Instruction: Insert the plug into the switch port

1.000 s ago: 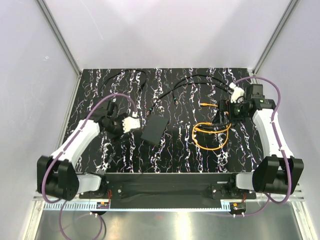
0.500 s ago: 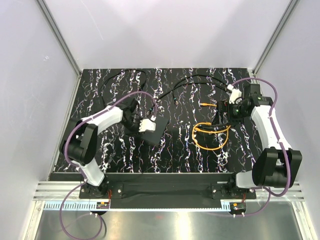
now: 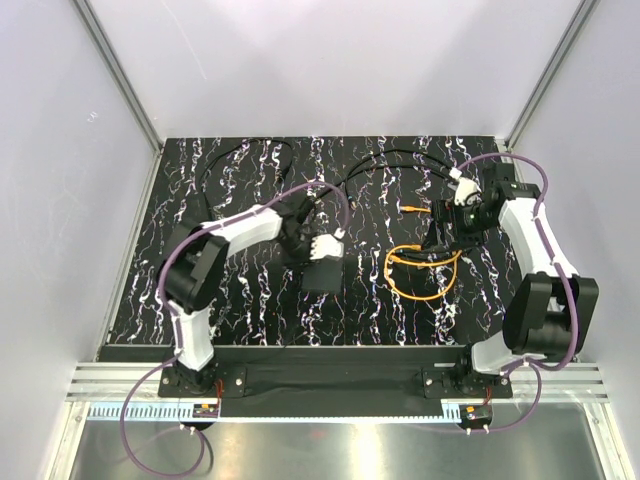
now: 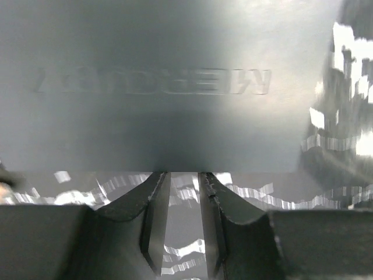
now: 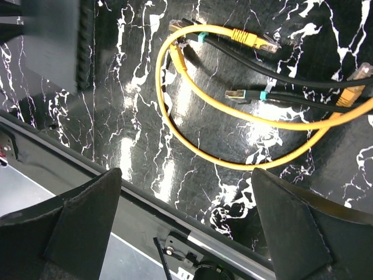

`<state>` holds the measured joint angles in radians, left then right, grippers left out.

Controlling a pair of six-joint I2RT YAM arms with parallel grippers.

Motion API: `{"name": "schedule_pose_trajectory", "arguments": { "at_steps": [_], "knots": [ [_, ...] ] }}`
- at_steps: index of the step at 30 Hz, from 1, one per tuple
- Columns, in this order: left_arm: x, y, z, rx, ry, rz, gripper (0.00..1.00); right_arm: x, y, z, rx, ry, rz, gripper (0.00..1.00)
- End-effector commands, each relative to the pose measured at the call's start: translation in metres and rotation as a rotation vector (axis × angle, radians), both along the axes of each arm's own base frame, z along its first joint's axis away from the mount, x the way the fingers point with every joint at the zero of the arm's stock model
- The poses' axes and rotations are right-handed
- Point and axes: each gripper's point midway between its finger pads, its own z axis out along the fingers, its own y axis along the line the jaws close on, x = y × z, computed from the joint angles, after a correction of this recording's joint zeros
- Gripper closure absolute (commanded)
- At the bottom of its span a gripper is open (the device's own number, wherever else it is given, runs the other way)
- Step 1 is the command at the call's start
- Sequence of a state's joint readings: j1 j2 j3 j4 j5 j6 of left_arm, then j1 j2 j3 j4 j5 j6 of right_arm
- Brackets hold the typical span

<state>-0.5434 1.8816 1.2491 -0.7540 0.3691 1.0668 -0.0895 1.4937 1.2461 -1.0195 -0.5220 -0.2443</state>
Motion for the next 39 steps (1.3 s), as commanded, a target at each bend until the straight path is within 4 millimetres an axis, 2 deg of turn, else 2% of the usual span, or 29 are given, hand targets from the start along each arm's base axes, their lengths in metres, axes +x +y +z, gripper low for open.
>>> {"name": "schedule_pose_trajectory", "arguments": {
  "at_steps": [1,6,10,11,12,14,15,19,20,22,23,24,25,28,29,30,33,34,37,39],
  "knots": [
    [0.019,-0.049,0.016,-0.083,-0.030,0.039,0.70,0.010,0.006,0.009,0.040,-0.017,0.021,0.00],
    [0.029,-0.086,0.034,-0.204,0.037,0.115,0.66,0.018,0.011,0.006,0.080,0.015,0.005,0.00],
    [0.039,-0.100,0.054,-0.263,0.042,0.196,0.60,0.024,0.014,0.002,0.105,0.043,-0.006,0.00],
    [0.033,-0.096,0.053,-0.257,0.057,0.209,0.59,0.025,0.016,0.002,0.115,0.054,-0.014,0.02],
    [0.027,-0.094,0.070,-0.284,0.040,0.200,0.58,0.024,0.020,0.003,0.146,0.062,-0.010,0.05],
    [0.020,-0.088,0.078,-0.303,0.027,0.216,0.56,0.024,0.028,0.000,0.187,0.090,-0.018,0.09],
    [0.009,-0.079,0.084,-0.317,0.034,0.231,0.55,0.027,0.032,-0.004,0.201,0.090,-0.018,0.14],
    [-0.005,-0.062,0.087,-0.336,0.090,0.345,0.54,0.034,0.054,-0.020,0.207,0.136,0.024,0.18],
    [-0.008,-0.059,0.086,-0.333,0.103,0.365,0.53,0.028,0.074,-0.020,0.205,0.136,0.106,0.18],
    [-0.015,-0.052,0.086,-0.334,0.111,0.394,0.49,0.026,0.084,-0.021,0.176,0.092,0.152,0.14],
    [-0.019,-0.052,0.087,-0.347,0.141,0.431,0.48,0.019,0.099,-0.022,0.157,0.058,0.209,0.12],
    [-0.021,-0.050,0.091,-0.378,0.183,0.458,0.48,0.019,0.100,-0.034,0.083,0.010,0.224,0.11],
    [-0.026,-0.049,0.093,-0.401,0.250,0.529,0.47,0.015,0.106,-0.030,0.048,-0.041,0.258,0.11],
    [-0.017,-0.044,0.112,-0.539,0.344,0.655,0.45,-0.004,0.133,-0.047,-0.102,-0.085,0.393,0.09],
    [-0.015,-0.042,0.123,-0.575,0.339,0.669,0.45,-0.008,0.137,-0.053,-0.131,-0.087,0.424,0.09],
    [-0.012,-0.038,0.127,-0.594,0.328,0.691,0.45,-0.016,0.144,-0.068,-0.207,-0.081,0.468,0.09],
    [-0.013,-0.032,0.140,-0.619,0.270,0.707,0.43,-0.025,0.147,-0.096,-0.347,-0.074,0.532,0.09],
    [-0.015,-0.030,0.143,-0.624,0.266,0.710,0.43,-0.033,0.155,-0.101,-0.367,-0.072,0.568,0.09],
    [-0.024,-0.023,0.150,-0.628,0.238,0.718,0.41,-0.036,0.160,-0.117,-0.423,-0.063,0.586,0.09],
    [-0.033,-0.016,0.145,-0.614,0.218,0.713,0.40,-0.027,0.160,-0.122,-0.458,-0.063,0.570,0.10]
  ]
}}
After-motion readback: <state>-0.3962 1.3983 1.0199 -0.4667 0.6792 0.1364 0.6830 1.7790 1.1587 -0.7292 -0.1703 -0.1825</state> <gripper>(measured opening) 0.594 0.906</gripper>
